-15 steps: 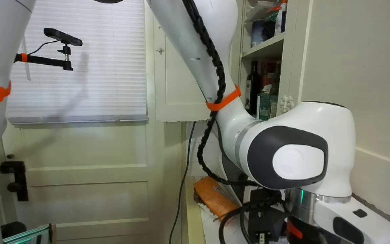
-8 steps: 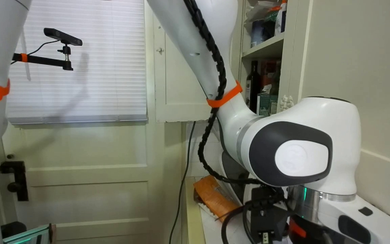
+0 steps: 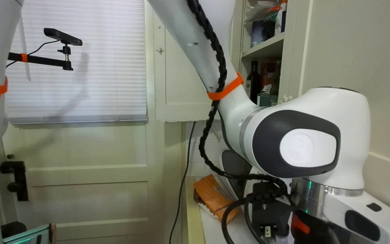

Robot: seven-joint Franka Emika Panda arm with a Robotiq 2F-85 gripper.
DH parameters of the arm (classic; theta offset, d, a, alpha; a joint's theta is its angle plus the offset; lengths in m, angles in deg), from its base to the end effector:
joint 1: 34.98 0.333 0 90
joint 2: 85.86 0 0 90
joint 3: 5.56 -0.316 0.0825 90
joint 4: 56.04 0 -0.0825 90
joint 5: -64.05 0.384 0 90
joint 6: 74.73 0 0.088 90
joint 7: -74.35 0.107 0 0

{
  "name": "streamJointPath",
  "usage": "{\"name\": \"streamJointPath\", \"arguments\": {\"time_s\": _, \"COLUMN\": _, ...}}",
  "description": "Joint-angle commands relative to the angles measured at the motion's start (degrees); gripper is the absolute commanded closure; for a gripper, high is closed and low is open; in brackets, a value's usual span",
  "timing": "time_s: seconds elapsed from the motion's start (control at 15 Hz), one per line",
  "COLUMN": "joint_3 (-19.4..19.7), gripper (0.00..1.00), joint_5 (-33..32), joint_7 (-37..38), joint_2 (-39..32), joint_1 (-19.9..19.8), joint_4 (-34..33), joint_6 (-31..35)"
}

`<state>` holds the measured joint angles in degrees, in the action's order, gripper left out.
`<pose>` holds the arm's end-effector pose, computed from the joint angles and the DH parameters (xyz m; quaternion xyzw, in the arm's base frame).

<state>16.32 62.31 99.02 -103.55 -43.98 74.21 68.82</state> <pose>0.4536 -0.2751 0.2257 0.8913 -0.4479 -0.0314 0.0640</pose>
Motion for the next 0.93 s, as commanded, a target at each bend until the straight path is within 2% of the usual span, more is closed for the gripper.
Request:
{"name": "streamJointPath", "arguments": {"time_s": 0.0, "joint_3": 0.6, "gripper": 0.00, "joint_5": -1.9, "joint_7": -0.2, "joint_2": 3.2, "joint_1": -1.1, "joint_4": 1.0, "joint_6": -2.8}}
{"name": "streamJointPath", "arguments": {"time_s": 0.87, "joint_3": 1.8, "gripper": 0.00, "joint_5": -1.9, "joint_7": -7.5, "joint_2": 9.9, "joint_1": -8.4, "joint_4": 4.8, "joint_6": -9.3}}
